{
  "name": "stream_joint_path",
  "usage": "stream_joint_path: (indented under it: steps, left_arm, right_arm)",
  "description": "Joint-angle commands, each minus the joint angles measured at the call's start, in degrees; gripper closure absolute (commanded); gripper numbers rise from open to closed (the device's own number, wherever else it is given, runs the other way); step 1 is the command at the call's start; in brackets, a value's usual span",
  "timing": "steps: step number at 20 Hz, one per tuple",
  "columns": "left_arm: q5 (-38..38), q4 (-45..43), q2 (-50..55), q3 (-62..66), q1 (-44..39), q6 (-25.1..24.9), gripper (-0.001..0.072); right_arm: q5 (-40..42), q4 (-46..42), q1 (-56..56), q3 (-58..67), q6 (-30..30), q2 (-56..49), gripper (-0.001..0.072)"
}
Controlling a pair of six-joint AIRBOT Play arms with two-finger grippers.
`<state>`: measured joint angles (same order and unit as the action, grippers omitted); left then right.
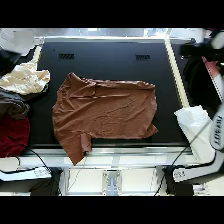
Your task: Fold the shirts.
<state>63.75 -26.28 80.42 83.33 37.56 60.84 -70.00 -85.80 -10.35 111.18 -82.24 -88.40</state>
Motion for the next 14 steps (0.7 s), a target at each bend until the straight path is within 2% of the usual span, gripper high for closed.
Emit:
stream_joint_path:
  steps: [1, 4, 6, 8, 10, 14]
  left_arm:
    - [13.33, -3.32, -9.16, -10.6, 13.25, -0.63, 0.0297]
    - [13.73, -3.3, -14.73, -26.64, 20.13, -0.39, 0.0297]
    - [13.73, -3.39, -14.88, -34.67, 21.66, -0.37, 0.0297]
    - [16.59, -5.35, -14.32, -41.33, 21.44, -0.17, 0.0296]
    - [17.77, -11.28, -14.32, -47.52, 20.68, -0.31, 0.029]
    - [12.7, -21.35, -14.32, -52.59, 17.09, -2.78, 0.0266]
  right_arm:
    - [-10.12, 5.07, -7.54, -10.56, 4.79, 11.34, 0.037]
    - [-8.66, 7.8, -10.32, -24.37, 6.29, 19.76, 0.037]
    - [-8.24, 8.17, -10.38, -29.79, 6.43, 23.54, 0.037]
    - [-8.31, 9.44, -10.38, -31.19, 6.58, 25.9, 0.0371]
    - [-7.32, 9.77, -10.38, -31.19, 6.56, 27.69, 0.037]
    - [-6.97, 11.02, -10.36, -31.19, 6.58, 30.1, 0.037]
